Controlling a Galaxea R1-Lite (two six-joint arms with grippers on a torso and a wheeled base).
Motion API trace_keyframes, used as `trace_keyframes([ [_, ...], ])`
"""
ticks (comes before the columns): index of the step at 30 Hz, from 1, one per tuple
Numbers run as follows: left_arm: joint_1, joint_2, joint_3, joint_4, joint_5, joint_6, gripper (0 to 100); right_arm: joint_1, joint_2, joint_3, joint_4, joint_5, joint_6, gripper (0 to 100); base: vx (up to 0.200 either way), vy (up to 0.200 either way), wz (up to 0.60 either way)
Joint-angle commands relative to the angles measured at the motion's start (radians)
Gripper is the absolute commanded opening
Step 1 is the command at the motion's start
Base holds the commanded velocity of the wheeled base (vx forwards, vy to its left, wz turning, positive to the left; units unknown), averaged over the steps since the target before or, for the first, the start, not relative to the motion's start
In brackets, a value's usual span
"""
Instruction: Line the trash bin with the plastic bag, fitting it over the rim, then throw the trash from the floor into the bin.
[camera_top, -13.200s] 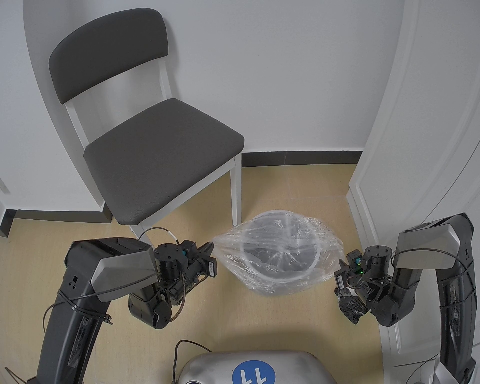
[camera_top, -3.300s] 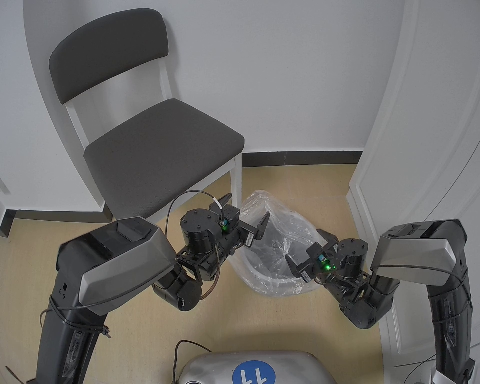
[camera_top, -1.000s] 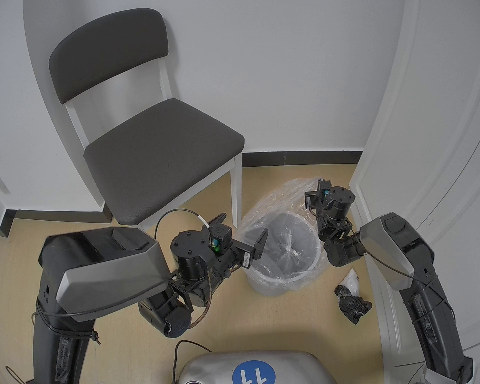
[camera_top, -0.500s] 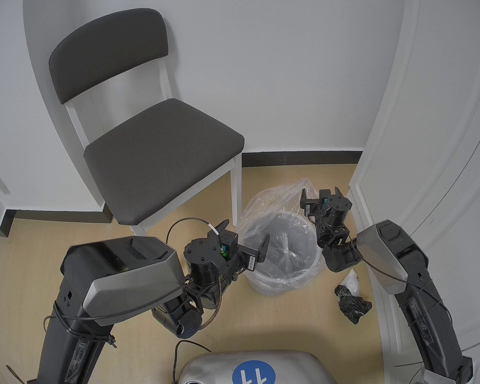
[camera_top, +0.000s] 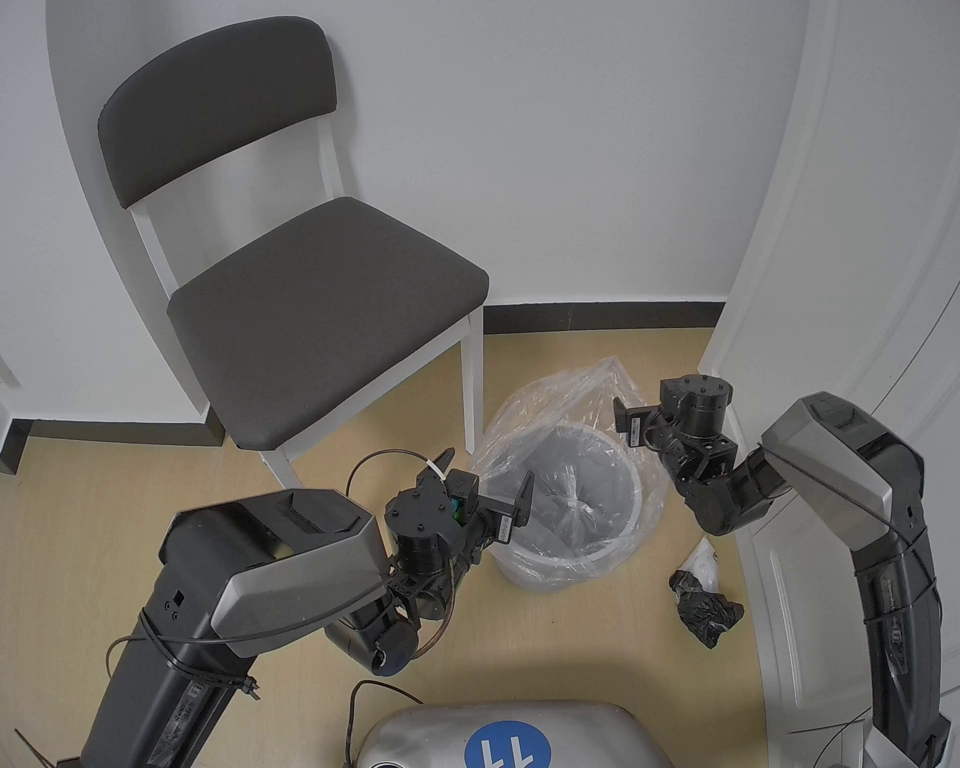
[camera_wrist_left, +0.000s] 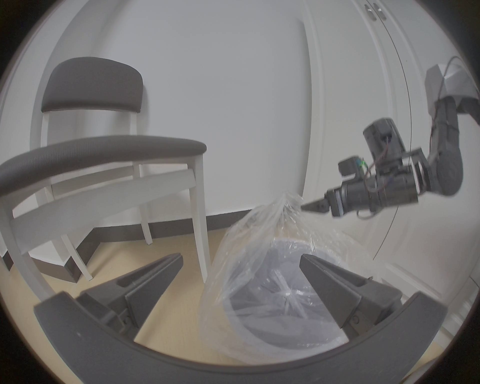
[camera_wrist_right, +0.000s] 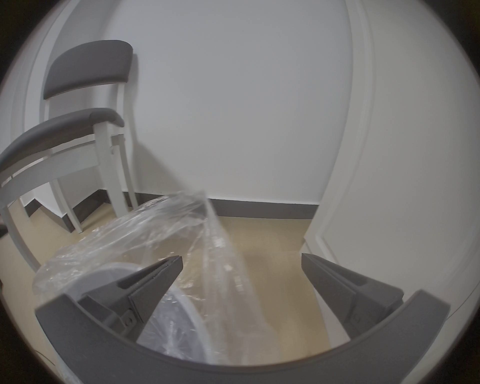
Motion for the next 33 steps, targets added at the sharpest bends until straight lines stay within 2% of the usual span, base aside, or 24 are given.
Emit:
trace_keyframes([
  [1,0.003,0.046,-0.006,0.001,0.001,0.001,100,-0.016,-0.061,0.014,0.01,0.0,0.001,100,0.0,0.0,0.0],
  [11,0.029,0.113,-0.08,0.004,0.013,0.024,100,-0.017,-0.048,0.019,0.016,0.0,-0.005,100,0.0,0.0,0.0],
  [14,0.046,0.116,-0.092,0.006,0.05,0.065,100,-0.017,-0.047,0.022,0.016,-0.001,-0.007,100,0.0,0.0,0.0],
  [15,0.06,0.124,-0.091,0.015,0.097,0.12,100,-0.016,-0.048,0.037,0.015,-0.001,-0.01,100,0.0,0.0,0.0],
  [18,0.081,0.15,-0.129,0.007,0.154,0.22,100,-0.013,-0.051,0.054,0.013,-0.001,-0.018,100,0.0,0.0,0.0],
  [23,0.1,0.185,-0.233,0.01,0.206,0.222,100,-0.01,-0.047,0.057,0.013,-0.001,-0.019,100,0.0,0.0,0.0],
  [33,0.137,0.222,-0.324,0.032,0.208,0.222,100,-0.014,-0.022,0.043,0.011,-0.001,-0.039,100,0.0,0.0,0.0],
])
